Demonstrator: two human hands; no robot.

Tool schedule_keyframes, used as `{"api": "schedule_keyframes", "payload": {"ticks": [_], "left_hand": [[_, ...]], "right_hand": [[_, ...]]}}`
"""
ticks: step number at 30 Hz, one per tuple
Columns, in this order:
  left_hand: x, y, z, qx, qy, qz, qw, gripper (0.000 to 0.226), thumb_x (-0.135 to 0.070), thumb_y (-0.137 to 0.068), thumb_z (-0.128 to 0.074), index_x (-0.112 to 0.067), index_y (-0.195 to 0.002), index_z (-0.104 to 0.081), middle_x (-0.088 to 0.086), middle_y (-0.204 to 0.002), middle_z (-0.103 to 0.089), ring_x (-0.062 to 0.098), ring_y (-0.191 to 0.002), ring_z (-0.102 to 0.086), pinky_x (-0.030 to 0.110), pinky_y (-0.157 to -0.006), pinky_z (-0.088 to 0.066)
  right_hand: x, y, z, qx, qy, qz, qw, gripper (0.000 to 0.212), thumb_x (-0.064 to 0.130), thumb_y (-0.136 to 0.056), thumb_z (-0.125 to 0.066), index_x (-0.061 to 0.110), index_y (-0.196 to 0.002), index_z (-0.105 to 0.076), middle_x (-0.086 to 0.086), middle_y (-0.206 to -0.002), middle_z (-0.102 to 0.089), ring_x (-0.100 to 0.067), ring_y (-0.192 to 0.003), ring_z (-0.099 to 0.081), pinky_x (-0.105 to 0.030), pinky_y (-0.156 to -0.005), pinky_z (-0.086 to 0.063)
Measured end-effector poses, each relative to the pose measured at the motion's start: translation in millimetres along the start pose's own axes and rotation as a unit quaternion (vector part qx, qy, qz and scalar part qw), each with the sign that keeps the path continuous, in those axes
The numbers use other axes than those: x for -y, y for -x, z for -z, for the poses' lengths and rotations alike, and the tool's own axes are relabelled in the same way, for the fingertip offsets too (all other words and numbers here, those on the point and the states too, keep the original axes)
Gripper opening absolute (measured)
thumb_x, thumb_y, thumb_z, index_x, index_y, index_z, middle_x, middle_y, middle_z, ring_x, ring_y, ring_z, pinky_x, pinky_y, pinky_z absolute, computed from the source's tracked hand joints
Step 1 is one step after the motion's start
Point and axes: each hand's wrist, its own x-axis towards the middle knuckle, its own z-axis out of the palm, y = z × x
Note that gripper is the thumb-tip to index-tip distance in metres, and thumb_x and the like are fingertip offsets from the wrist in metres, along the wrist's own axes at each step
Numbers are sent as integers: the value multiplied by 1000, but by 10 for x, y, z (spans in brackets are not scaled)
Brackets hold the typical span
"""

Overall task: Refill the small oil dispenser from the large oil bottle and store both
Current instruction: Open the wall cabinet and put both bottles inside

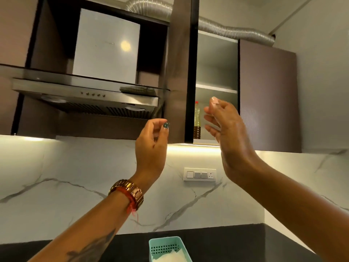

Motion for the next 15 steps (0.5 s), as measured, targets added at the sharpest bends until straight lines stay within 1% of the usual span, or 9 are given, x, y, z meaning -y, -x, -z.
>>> {"api": "schedule_keyframes", "payload": {"ticks": [1,3,4,6,8,10,12,14,15], "left_hand": [[68,-45,-17,1,-9,-2,1000,19,-19,-96,-46,-18,-113,-55,-1,-110,-62,13,-104,-58,11,-79,-44],[215,-140,-65,14,-27,-4,1000,27,-19,-98,-42,-16,-122,-53,2,-122,-59,12,-109,-54,10,-82,-43],[285,-192,-92,22,-29,-5,999,30,-20,-98,-40,-16,-127,-50,3,-127,-56,13,-113,-53,15,-87,-44],[428,-291,-155,47,-17,-5,999,40,-32,-99,-36,-20,-136,-42,3,-136,-49,18,-121,-50,34,-96,-48],[509,-363,-226,74,13,-3,997,64,-62,-89,-30,-27,-143,-32,2,-146,-40,19,-129,-44,43,-102,-44],[590,-441,-318,93,51,12,994,95,-87,-69,-23,-31,-146,-22,0,-152,-29,17,-137,-34,43,-107,-37],[681,-491,-430,111,91,31,989,99,-91,-64,-25,-36,-146,-17,-3,-155,-24,16,-140,-27,49,-110,-31],[788,-503,-534,138,137,53,980,91,-88,-69,-30,-39,-145,-20,-3,-155,-24,17,-141,-25,54,-111,-28],[859,-499,-593,150,143,52,977,90,-85,-71,-31,-35,-145,-22,-1,-154,-26,19,-141,-25,54,-112,-27]], "right_hand": [[4,-20,-94,-7,23,36,999,24,38,-95,-40,30,-117,-46,16,-109,-53,-9,-107,-52,-16,-86,-41],[-21,-64,-253,-21,87,114,989,32,33,-96,-42,25,-127,-45,19,-113,-50,-3,-107,-50,-9,-84,-37],[-59,-95,-319,-26,129,158,979,35,31,-97,-41,23,-131,-44,16,-119,-49,-2,-110,-47,-8,-87,-34],[-157,-173,-423,-18,230,237,944,42,32,-97,-36,18,-137,-40,5,-134,-47,-5,-122,-40,-8,-97,-26],[-267,-284,-484,20,338,297,893,52,36,-96,-28,11,-140,-35,-5,-147,-37,-16,-139,-26,-19,-112,-15],[-379,-430,-493,44,447,337,828,58,38,-94,-21,7,-142,-31,-10,-152,-28,-21,-143,-13,-31,-118,-2],[-472,-566,-460,43,545,359,757,58,38,-95,-18,6,-142,-29,-12,-152,-26,-25,-144,-10,-36,-118,2],[-541,-632,-412,40,608,372,700,58,39,-96,-16,5,-142,-30,-13,-151,-27,-27,-143,-11,-39,-115,1],[-564,-649,-388,36,631,377,677,60,40,-97,-11,5,-141,-31,-13,-151,-28,-27,-142,-12,-40,-115,0]]}}
